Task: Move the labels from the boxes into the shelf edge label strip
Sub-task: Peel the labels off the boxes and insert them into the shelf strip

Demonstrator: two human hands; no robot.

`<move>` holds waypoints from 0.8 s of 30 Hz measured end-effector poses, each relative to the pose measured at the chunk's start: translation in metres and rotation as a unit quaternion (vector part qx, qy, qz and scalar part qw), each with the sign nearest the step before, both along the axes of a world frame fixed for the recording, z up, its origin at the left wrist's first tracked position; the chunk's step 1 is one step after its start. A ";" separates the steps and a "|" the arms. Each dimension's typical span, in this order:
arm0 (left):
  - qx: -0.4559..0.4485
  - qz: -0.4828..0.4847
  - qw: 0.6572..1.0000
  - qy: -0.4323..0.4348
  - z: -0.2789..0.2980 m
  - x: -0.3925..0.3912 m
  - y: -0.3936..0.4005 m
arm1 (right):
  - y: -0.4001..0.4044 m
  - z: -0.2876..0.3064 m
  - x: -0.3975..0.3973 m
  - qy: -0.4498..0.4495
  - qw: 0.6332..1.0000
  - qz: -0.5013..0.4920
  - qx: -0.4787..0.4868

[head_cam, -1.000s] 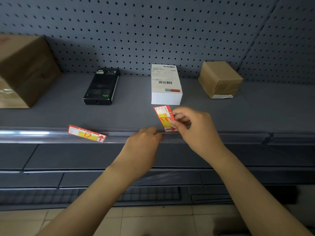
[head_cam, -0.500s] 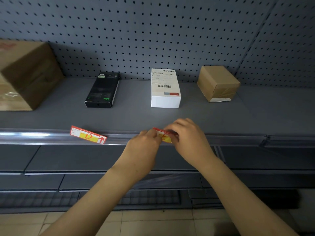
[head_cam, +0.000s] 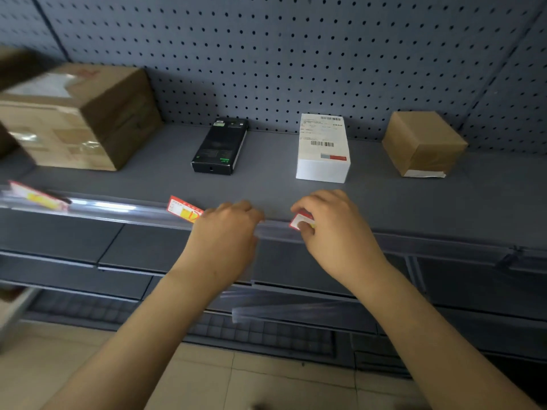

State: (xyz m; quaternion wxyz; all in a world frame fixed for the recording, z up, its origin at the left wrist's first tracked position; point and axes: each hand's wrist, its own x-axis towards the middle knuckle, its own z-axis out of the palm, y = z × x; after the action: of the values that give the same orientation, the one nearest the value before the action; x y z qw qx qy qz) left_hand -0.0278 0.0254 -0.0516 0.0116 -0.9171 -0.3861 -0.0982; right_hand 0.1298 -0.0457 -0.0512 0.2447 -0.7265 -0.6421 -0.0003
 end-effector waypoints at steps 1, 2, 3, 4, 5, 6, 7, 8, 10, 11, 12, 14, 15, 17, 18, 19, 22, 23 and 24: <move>0.008 0.025 1.000 -0.010 0.004 -0.010 0.002 | 0.003 0.001 -0.008 0.000 1.000 0.015 -0.008; 0.016 0.049 0.998 -0.023 0.008 -0.021 0.005 | 0.006 0.003 -0.018 -0.002 0.999 0.030 -0.018; 0.022 0.072 0.997 -0.033 0.012 -0.033 0.006 | 0.009 0.004 -0.028 -0.006 0.999 0.046 -0.028; 0.027 0.092 0.995 -0.039 0.017 -0.045 0.008 | 0.014 0.006 -0.039 -0.008 0.997 0.064 -0.036; 0.030 0.109 0.993 -0.043 0.020 -0.059 0.010 | 0.019 0.008 -0.051 -0.008 0.996 0.081 -0.043; 0.031 0.126 0.991 -0.045 0.023 -0.075 0.012 | 0.024 0.011 -0.065 -0.007 0.994 0.097 -0.051; 0.032 0.143 0.988 -0.046 0.026 -0.091 0.014 | 0.031 0.013 -0.080 -0.007 0.992 0.112 -0.059; 0.034 0.161 0.985 -0.047 0.028 -0.109 0.016 | 0.039 0.015 -0.096 -0.008 0.990 0.127 -0.063; 0.035 0.198 0.979 -0.042 0.032 -0.146 0.019 | 0.055 0.019 -0.131 -0.001 0.985 0.157 -0.066; 0.031 0.216 0.975 -0.039 0.033 -0.166 0.021 | 0.064 0.020 -0.150 0.007 0.983 0.171 -0.066; 0.024 0.234 0.971 -0.035 0.035 -0.186 0.024 | 0.073 0.022 -0.169 0.012 0.981 0.185 -0.065; 0.010 0.265 0.964 -0.030 0.039 -0.232 0.030 | 0.090 0.023 -0.209 0.012 0.976 0.206 -0.065; 0.006 0.279 0.960 -0.030 0.042 -0.255 0.033 | 0.099 0.024 -0.230 0.014 0.974 0.214 -0.069; 0.004 0.311 0.950 -0.032 0.049 -0.300 0.038 | 0.117 0.026 -0.273 0.025 0.968 0.240 -0.070; 0.007 0.327 0.944 -0.036 0.052 -0.320 0.040 | 0.126 0.026 -0.293 0.027 0.965 0.254 -0.065; 0.010 0.344 0.938 -0.038 0.054 -0.339 0.041 | 0.135 0.026 -0.313 0.025 0.962 0.266 -0.062; 0.014 0.382 0.923 -0.030 0.056 -0.389 0.048 | 0.159 0.028 -0.364 0.021 0.950 0.304 -0.061; 0.013 0.391 0.920 -0.028 0.056 -0.402 0.052 | 0.167 0.028 -0.379 0.016 0.946 0.316 -0.062; 0.011 0.399 0.917 -0.026 0.055 -0.415 0.057 | 0.175 0.028 -0.392 0.011 0.943 0.327 -0.065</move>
State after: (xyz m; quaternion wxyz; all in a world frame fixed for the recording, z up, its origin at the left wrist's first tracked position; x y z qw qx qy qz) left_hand -0.4430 0.0827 0.0035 0.0502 -0.6840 -0.7189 -0.1134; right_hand -0.2625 0.1289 -0.0229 0.1910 -0.4912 -0.8400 0.1295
